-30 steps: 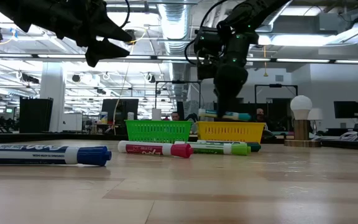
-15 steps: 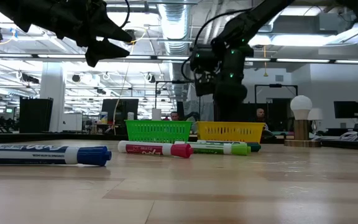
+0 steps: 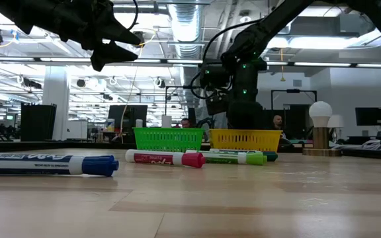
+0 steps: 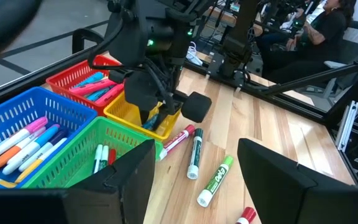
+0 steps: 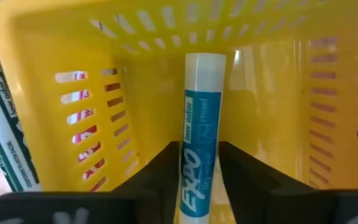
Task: Pick & Place Markers
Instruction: Put the large light blue marker into the yellow bin, then put the large light green marker into the yellow bin
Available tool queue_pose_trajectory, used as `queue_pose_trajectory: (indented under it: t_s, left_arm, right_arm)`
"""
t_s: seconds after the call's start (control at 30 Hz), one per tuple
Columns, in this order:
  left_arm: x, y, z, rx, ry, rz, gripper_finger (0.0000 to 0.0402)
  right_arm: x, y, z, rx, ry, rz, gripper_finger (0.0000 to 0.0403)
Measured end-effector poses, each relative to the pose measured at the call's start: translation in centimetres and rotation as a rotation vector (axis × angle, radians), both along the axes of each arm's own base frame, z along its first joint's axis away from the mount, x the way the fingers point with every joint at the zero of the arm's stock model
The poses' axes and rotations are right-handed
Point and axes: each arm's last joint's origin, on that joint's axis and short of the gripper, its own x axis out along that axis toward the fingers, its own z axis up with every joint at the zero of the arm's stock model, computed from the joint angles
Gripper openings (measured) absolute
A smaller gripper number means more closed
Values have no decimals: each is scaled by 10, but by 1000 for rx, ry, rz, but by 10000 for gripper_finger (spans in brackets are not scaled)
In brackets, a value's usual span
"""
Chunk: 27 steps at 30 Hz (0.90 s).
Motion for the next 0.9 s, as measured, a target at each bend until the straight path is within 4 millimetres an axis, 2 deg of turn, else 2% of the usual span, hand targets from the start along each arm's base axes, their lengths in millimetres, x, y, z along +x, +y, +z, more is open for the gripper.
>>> queue_pose_trajectory:
  t_s: [0.27, 0.4, 0.7, 0.9]
  left_arm:
    - [0, 0, 0, 0, 0, 0, 227]
    - [0, 0, 0, 4, 1, -1, 227]
    - [0, 0, 0, 4, 1, -1, 227]
    - [0, 0, 0, 4, 1, -1, 227]
  right_arm:
    - [-1, 0, 3, 2, 7, 1, 180]
    - [2, -1, 12, -10, 15, -24, 201]
    - [10, -4, 50, -40, 56, -26, 205]
    - [17, 7, 86, -36, 61, 7, 199]
